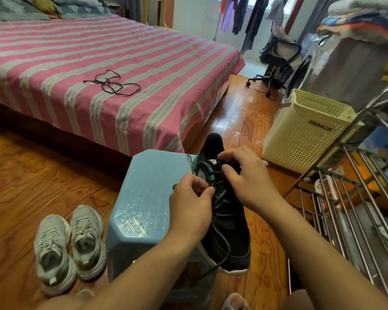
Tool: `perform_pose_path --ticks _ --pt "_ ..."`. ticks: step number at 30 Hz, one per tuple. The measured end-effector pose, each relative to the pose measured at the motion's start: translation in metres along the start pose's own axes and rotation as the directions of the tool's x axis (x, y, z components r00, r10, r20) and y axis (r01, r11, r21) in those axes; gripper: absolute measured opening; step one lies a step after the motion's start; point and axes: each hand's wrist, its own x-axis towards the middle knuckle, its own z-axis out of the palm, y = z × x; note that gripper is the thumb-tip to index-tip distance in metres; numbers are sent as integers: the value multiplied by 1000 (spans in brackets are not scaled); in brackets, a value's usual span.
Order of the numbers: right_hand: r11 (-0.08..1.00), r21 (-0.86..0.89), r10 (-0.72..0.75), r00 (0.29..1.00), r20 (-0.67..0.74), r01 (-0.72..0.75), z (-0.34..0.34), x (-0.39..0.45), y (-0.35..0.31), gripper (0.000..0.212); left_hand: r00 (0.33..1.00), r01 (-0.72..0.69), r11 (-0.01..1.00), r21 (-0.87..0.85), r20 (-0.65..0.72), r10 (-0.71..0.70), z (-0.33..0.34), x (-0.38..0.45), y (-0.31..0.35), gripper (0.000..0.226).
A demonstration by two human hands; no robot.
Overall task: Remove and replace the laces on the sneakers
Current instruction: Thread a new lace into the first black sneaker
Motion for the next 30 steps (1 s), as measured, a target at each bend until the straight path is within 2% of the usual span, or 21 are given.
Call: perform_pose_path --ticks 13,16,20,23,27,30 --pt "999 52 11 1000 19 -12 4 -1 0 23 1000 -3 999 -52 -23 2 2 13 2 13" --pt "999 44 1 1000 18 -2 5 -2 2 23 998 -60 998 -19 -28 60 4 13 3 14" --pt "999 33 -14 1000 26 13 5 -4 3 24 977 -203 971 126 -39 210 8 12 2 14" --pt "998 34 -45 999 28 44 3 -7 4 24 959 -256 946 197 -69 274 8 15 -1 12" --pt "992 -41 -115 993 31 116 1 -6 5 27 974 -210 965 156 -48 220 3 19 -1 4" --pt "993 -60 -102 992 69 106 -1 -2 4 29 976 -217 969 118 -9 219 -1 26 -4 10"
